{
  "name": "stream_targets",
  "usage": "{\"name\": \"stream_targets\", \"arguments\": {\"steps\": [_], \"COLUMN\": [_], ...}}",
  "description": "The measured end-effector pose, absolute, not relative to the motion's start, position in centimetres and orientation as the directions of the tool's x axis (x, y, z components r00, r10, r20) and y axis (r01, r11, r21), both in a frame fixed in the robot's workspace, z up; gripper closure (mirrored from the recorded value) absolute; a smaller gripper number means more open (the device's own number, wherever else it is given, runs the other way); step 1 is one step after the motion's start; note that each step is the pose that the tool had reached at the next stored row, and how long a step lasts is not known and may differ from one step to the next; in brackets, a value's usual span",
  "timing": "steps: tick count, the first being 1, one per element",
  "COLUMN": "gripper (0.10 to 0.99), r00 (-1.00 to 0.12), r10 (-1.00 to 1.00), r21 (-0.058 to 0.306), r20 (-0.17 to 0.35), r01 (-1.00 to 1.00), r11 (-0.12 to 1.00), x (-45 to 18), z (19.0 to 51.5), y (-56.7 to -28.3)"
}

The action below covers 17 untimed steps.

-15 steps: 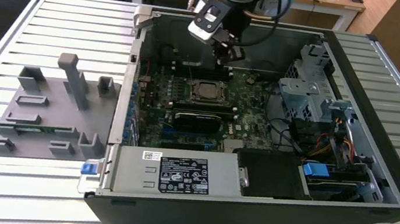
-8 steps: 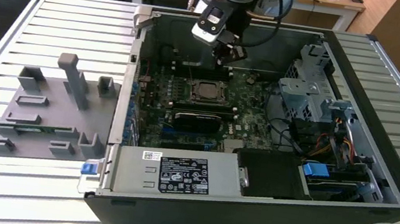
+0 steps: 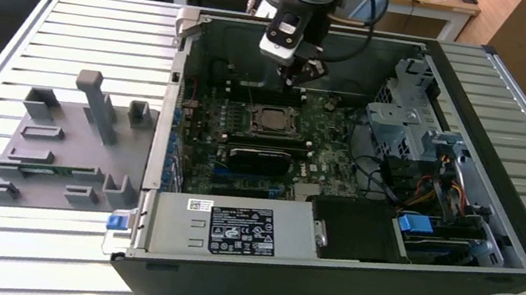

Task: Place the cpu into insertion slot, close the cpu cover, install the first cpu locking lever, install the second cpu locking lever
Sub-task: 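Install the first cpu locking lever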

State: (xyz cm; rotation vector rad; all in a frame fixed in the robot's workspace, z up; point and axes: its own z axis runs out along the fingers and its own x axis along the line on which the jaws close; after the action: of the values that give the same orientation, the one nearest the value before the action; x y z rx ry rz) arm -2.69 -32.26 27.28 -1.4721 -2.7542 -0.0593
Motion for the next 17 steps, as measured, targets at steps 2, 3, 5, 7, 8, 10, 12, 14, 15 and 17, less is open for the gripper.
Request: {"name": "stream_targets", "arguments": {"steps": [2,3,5,7,8,10,12,14,15,17], "gripper": [0.98,0.98,0.98,0.98,0.98,0.98,0.98,0.98,0.98,0.98], "r00": [-0.583,-0.596,-0.618,-0.639,-0.649,-0.672,-0.696,-0.718,-0.728,-0.748], "r10": [0.812,0.803,0.785,0.768,0.76,0.739,0.717,0.695,0.685,0.663], "r21": [0.025,0.025,0.025,0.025,0.025,0.025,0.025,0.025,0.025,0.025], "r20": [0.034,0.034,0.034,0.034,0.034,0.034,0.033,0.033,0.033,0.033], "r01": [0.812,0.803,0.786,0.769,0.761,0.74,0.718,0.696,0.685,0.664], "r11": [0.583,0.595,0.618,0.639,0.649,0.672,0.696,0.717,0.728,0.748], "x": [-2.69,-2.69,-2.69,-2.69,-2.69,-2.69,-2.69,-2.69,-2.69,-2.69], "z": [27.28,27.28,27.28,27.28,27.28,27.28,27.28,27.28,27.28,27.28], "y": [-32.26,-32.26,-32.26,-32.26,-32.26,-32.26,-32.26,-32.26,-32.26,-32.26]}}
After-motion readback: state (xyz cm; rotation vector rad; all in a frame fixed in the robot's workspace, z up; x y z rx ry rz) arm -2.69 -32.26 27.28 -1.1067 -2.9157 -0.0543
